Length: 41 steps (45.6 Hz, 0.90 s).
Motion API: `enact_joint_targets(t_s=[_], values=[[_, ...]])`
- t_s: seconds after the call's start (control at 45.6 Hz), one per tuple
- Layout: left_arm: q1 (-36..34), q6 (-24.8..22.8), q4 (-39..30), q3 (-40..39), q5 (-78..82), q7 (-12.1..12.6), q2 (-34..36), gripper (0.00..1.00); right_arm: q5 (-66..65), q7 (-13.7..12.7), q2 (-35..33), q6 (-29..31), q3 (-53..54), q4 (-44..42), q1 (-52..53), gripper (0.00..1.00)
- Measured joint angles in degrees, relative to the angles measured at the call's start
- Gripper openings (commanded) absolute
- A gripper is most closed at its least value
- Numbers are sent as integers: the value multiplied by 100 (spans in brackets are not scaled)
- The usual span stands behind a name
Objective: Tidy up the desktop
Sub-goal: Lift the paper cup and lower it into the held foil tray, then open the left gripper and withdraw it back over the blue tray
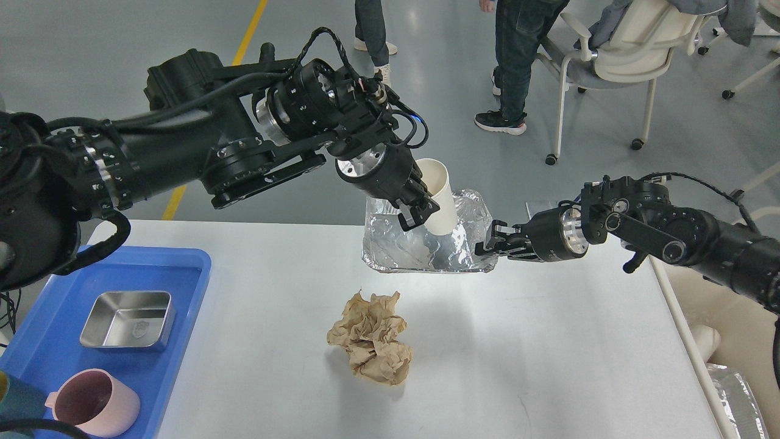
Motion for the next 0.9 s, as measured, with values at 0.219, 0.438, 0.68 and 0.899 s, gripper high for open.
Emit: enact_joint_targets(t_s=[0.219, 0.438, 0.68, 0.899], values=[[207, 174, 174, 38, -1, 113, -118, 11, 0, 9, -3, 0, 0, 7, -5, 0], [388, 419, 451, 39, -43, 276, -347, 23, 0, 17, -3, 0, 0, 8, -15, 0], [505, 648, 562, -19, -348, 572, -447, 89, 0, 24, -52, 0, 0, 24, -26, 0], [486, 669, 593, -66, -747, 740, -443, 93, 0, 21, -54, 0, 6, 43, -38, 0]])
